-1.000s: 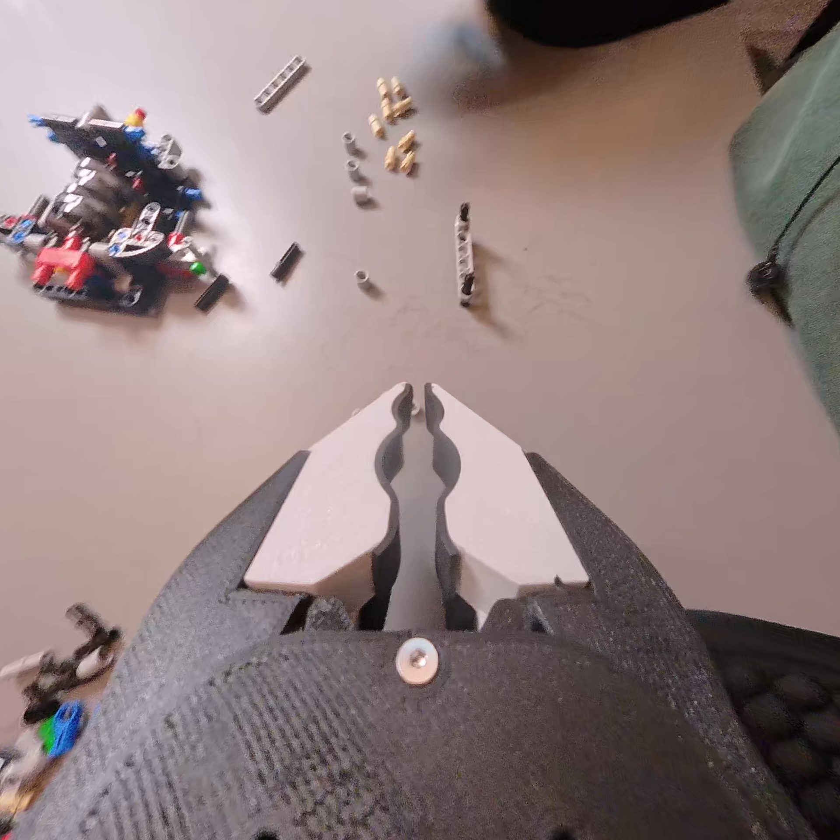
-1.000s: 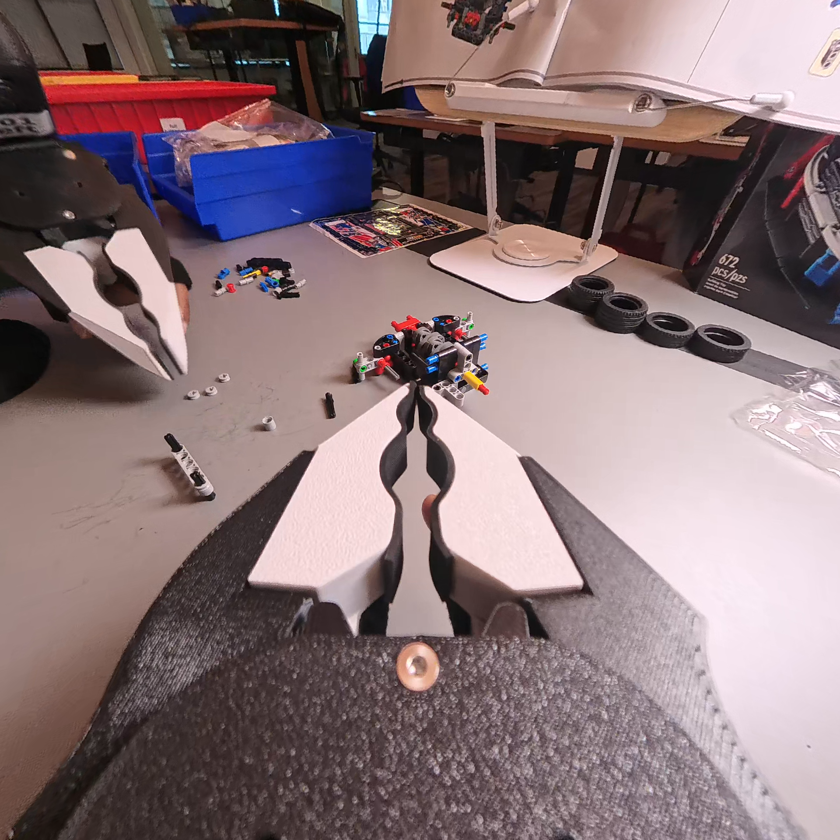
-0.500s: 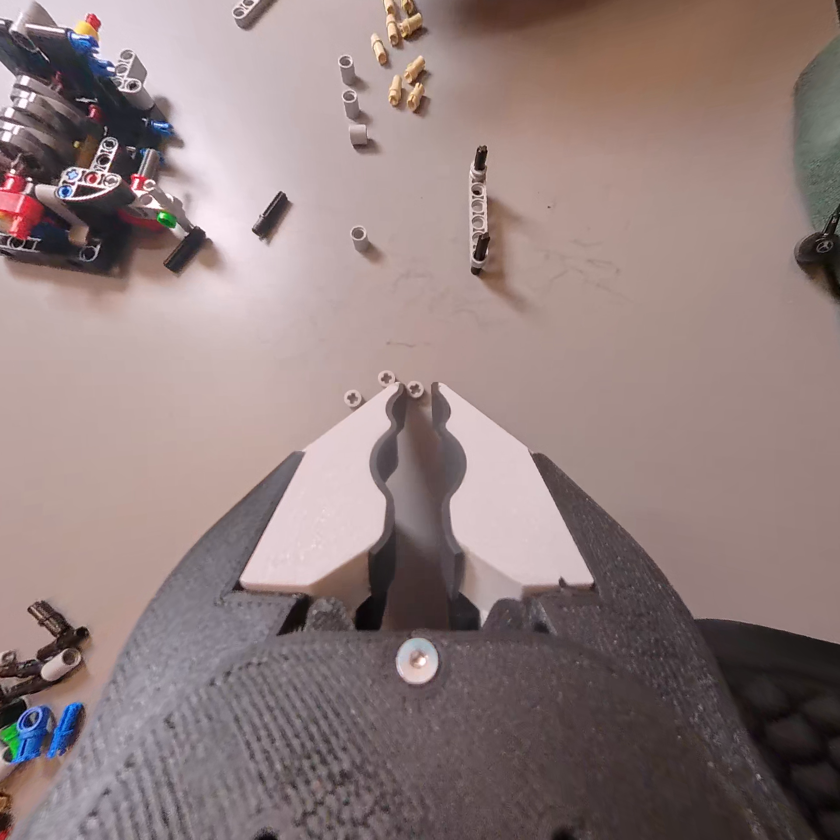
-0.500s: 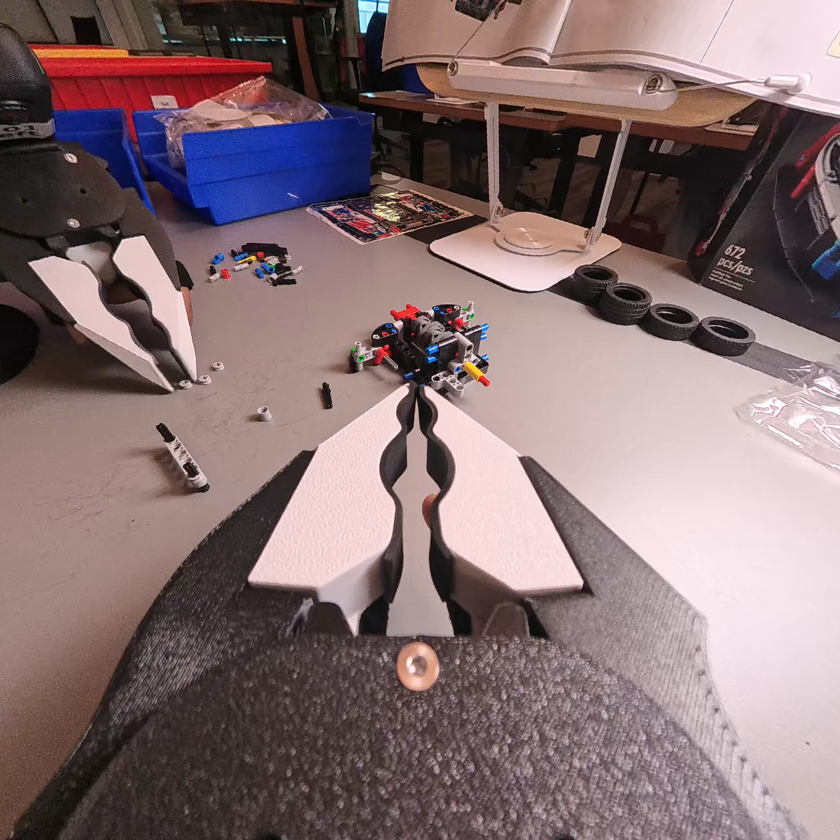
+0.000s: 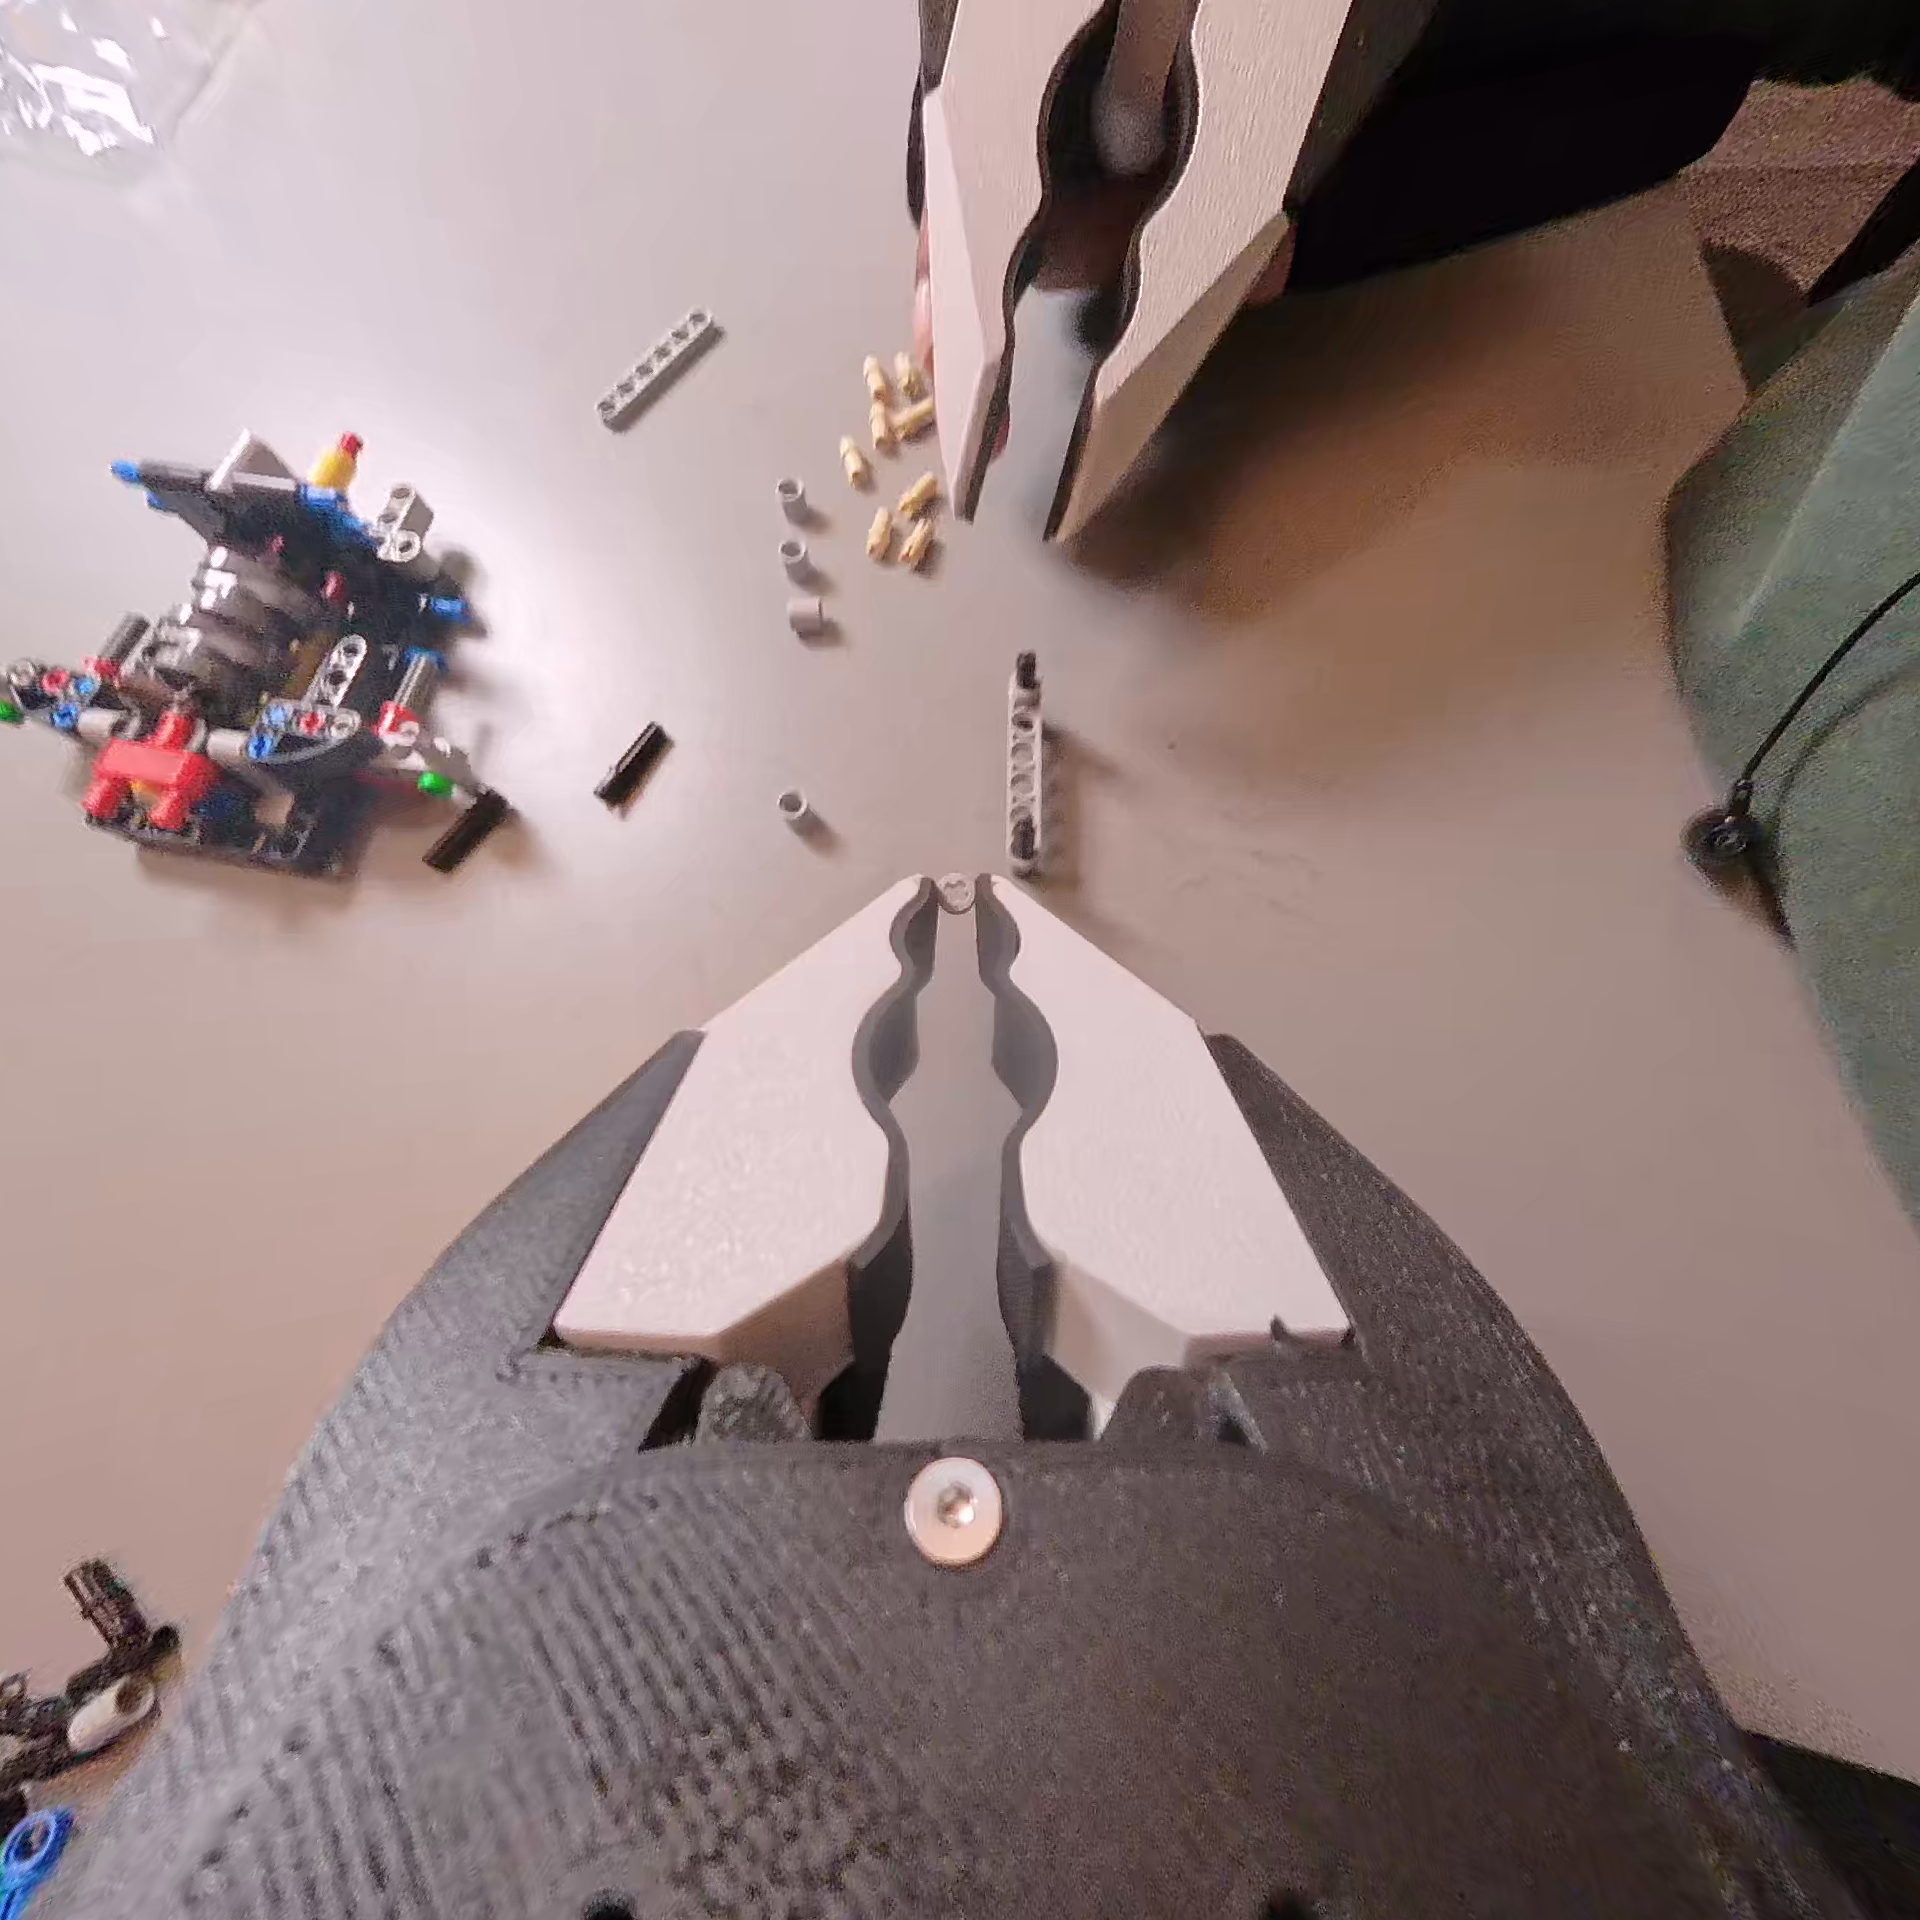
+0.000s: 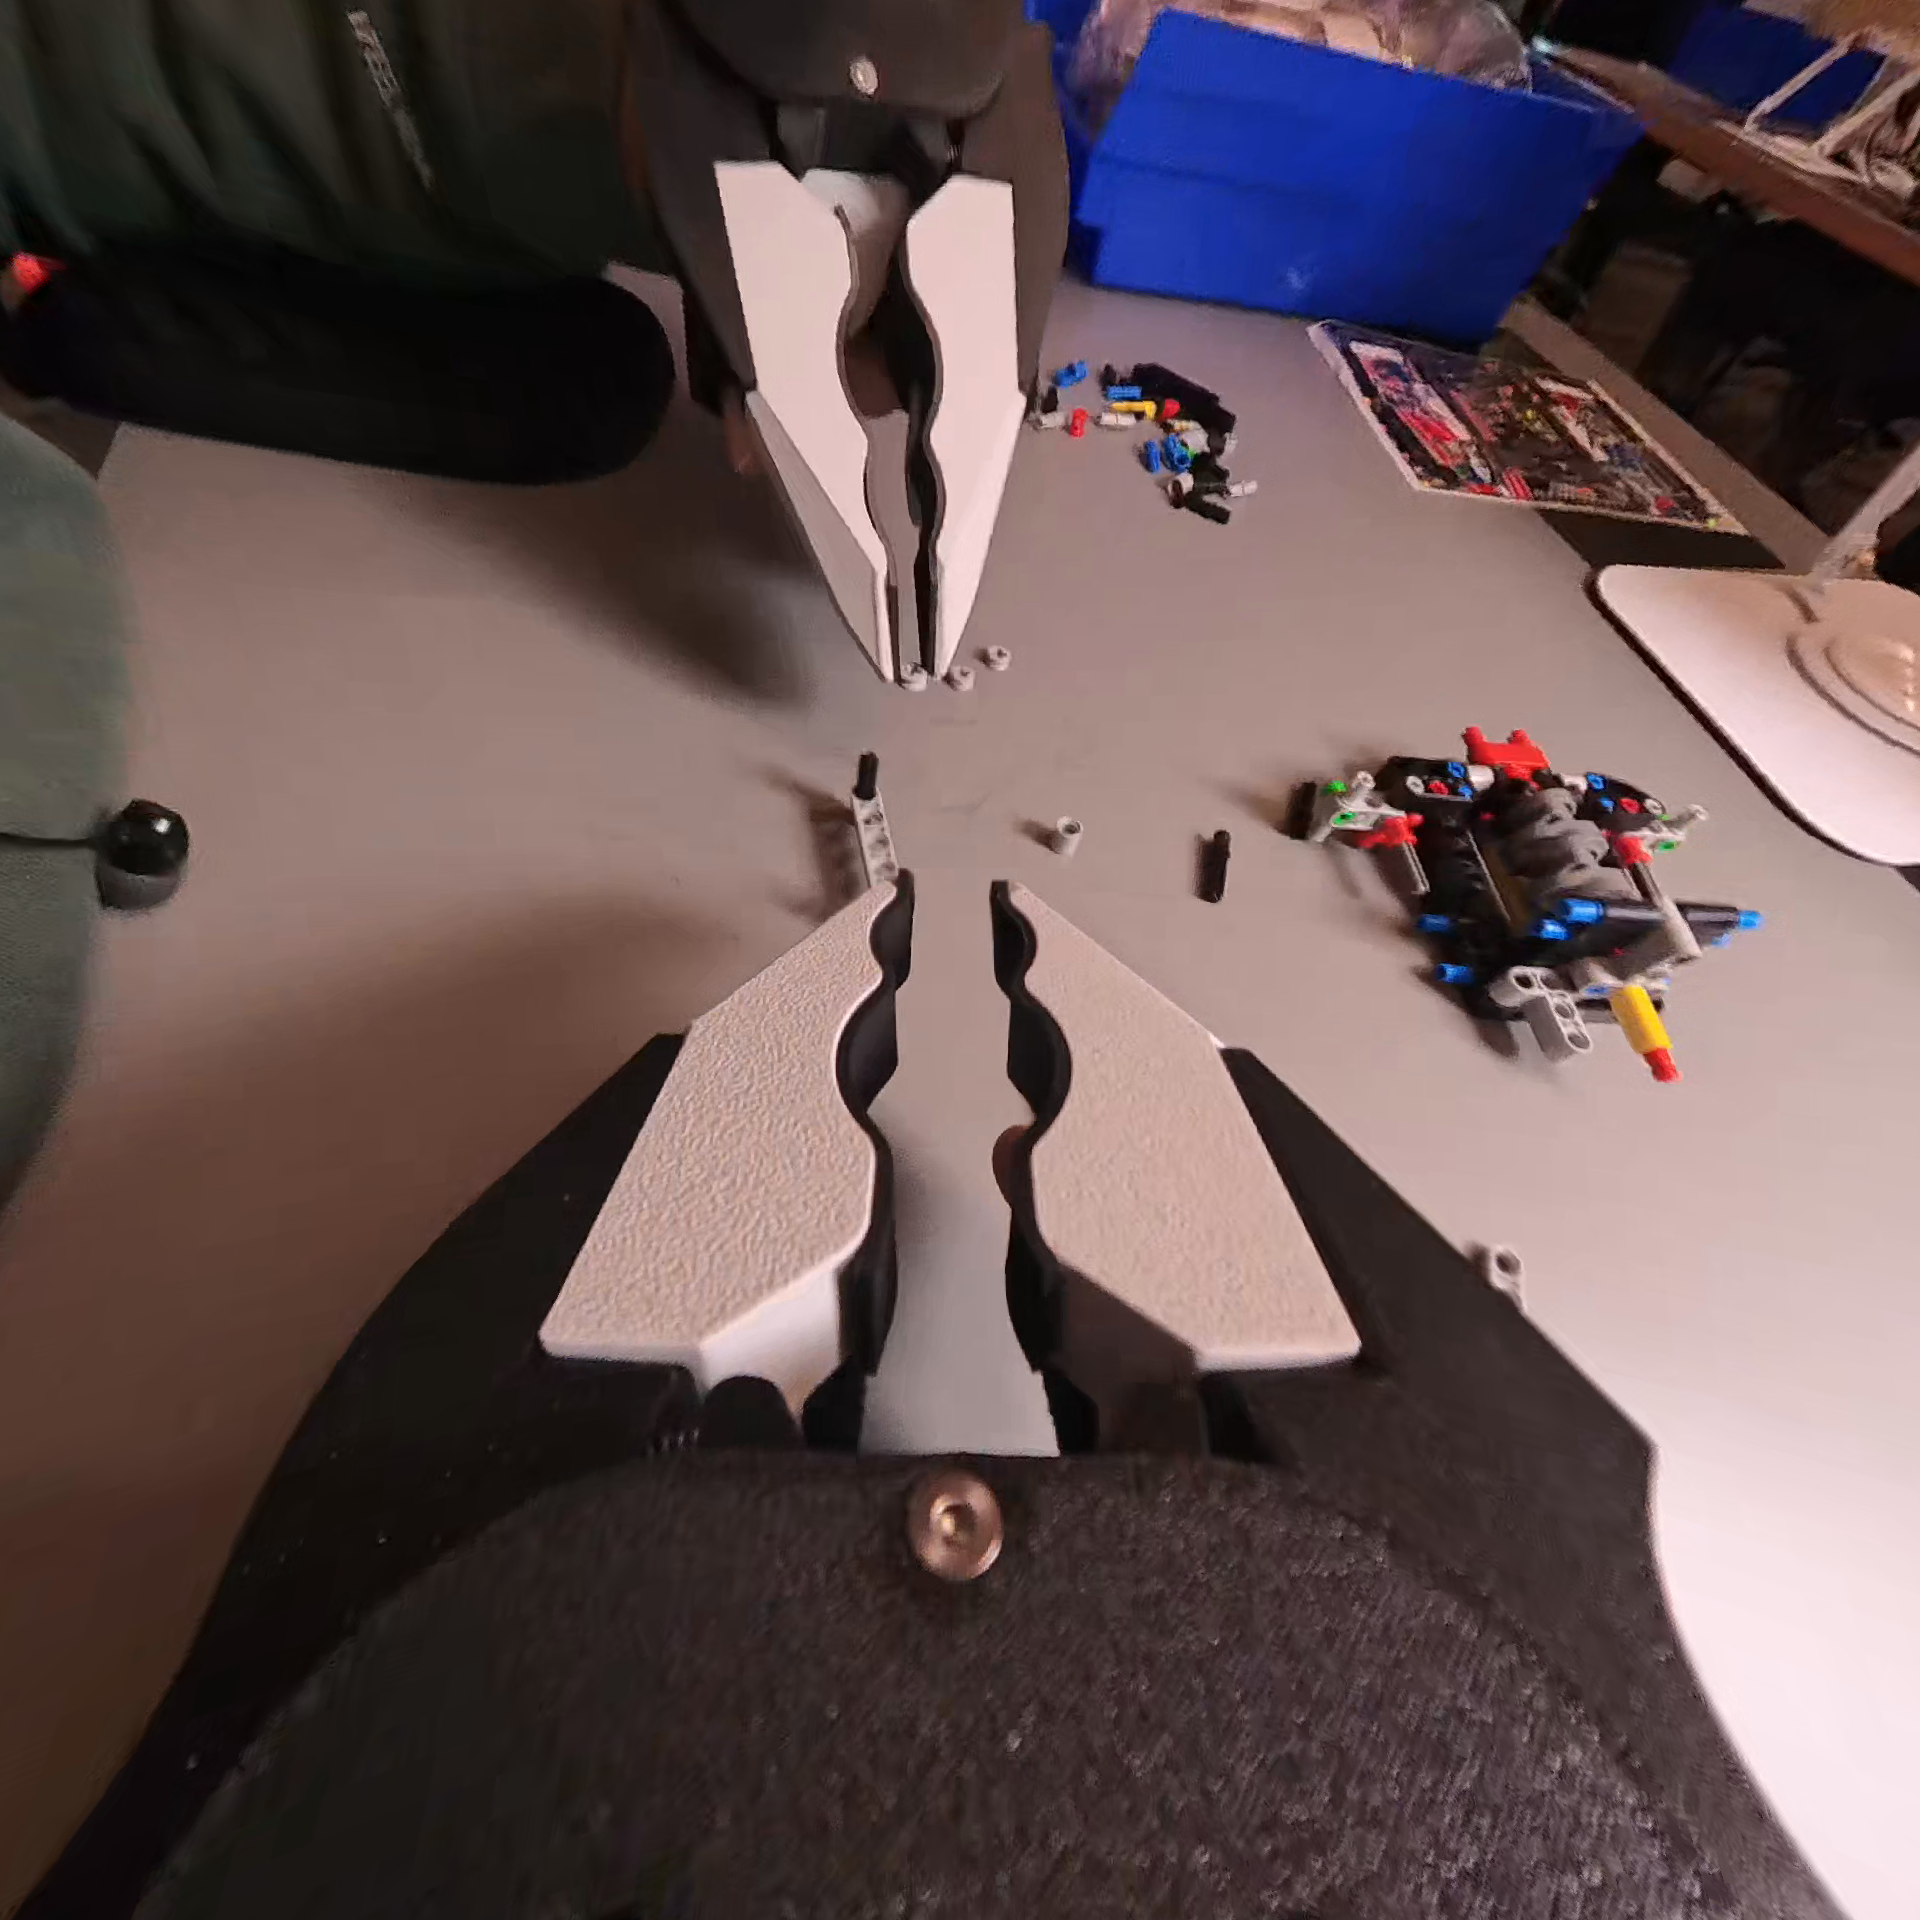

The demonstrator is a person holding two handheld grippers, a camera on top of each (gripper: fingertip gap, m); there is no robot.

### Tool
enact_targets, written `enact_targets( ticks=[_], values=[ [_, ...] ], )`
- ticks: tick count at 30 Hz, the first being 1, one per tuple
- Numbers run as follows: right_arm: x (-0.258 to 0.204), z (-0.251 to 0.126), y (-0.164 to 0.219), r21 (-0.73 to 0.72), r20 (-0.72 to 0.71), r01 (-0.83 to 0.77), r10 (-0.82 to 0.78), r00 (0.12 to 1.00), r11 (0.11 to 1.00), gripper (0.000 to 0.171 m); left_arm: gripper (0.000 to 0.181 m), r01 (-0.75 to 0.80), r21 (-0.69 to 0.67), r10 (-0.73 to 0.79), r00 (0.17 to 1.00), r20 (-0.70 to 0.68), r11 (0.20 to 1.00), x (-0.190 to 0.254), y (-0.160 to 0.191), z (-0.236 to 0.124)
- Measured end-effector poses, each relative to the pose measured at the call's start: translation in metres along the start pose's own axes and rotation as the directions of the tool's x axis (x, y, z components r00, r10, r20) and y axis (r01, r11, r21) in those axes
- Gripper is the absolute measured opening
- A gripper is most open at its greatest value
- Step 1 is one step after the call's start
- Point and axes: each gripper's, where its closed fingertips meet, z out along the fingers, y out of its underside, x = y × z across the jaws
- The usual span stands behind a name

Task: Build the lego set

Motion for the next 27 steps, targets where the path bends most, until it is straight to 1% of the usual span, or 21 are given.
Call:
enact_targets(
  ticks=[4,6,10,12,20,23,25,27],
  values=[
    [-0.005,0.003,-0.023,0.090,0.003,-0.006,0.006,1.000,0.996,0.009,0.005,-0.015,0.087,0.016,1.000,-0.011,0.996,0.010,-0.023,0.000],
    [-0.008,0.005,-0.034,0.131,-0.019,0.032,-0.030,0.999,0.991,0.008,0.005,0.000,0.138,0.005,0.999,-0.034,0.990,0.016,-0.034,-0.001],
    [-0.019,0.007,-0.048,0.178,-0.072,0.170,-0.159,0.985,0.969,0.004,0.005,0.038,0.204,-0.025,0.997,-0.069,0.978,0.023,-0.048,-0.001],
    [-0.024,0.008,-0.051,0.189,-0.071,0.180,-0.169,0.983,0.965,0.002,0.005,0.025,0.218,-0.012,0.998,-0.061,0.976,0.026,-0.051,-0.001],
    [-0.028,0.012,-0.044,0.163,-0.047,0.175,-0.170,0.984,0.971,0.000,0.005,-0.028,0.205,0.038,0.998,-0.042,0.978,0.035,-0.055,-0.001],
    [-0.020,0.014,-0.035,0.106,-0.078,0.171,-0.163,0.984,0.980,0.000,0.005,-0.032,0.193,0.039,0.999,-0.035,0.981,0.035,-0.053,-0.001],
    [-0.022,0.014,-0.036,0.120,-0.060,0.157,-0.151,0.987,0.980,0.000,0.004,-0.044,0.154,0.042,0.999,0.013,0.987,0.028,-0.047,0.001],
    [-0.020,0.014,-0.033,0.103,-0.060,0.142,-0.137,0.989,0.984,0.000,0.005,-0.050,0.102,0.043,0.997,0.061,0.994,0.021,-0.037,0.003]
  ],
)
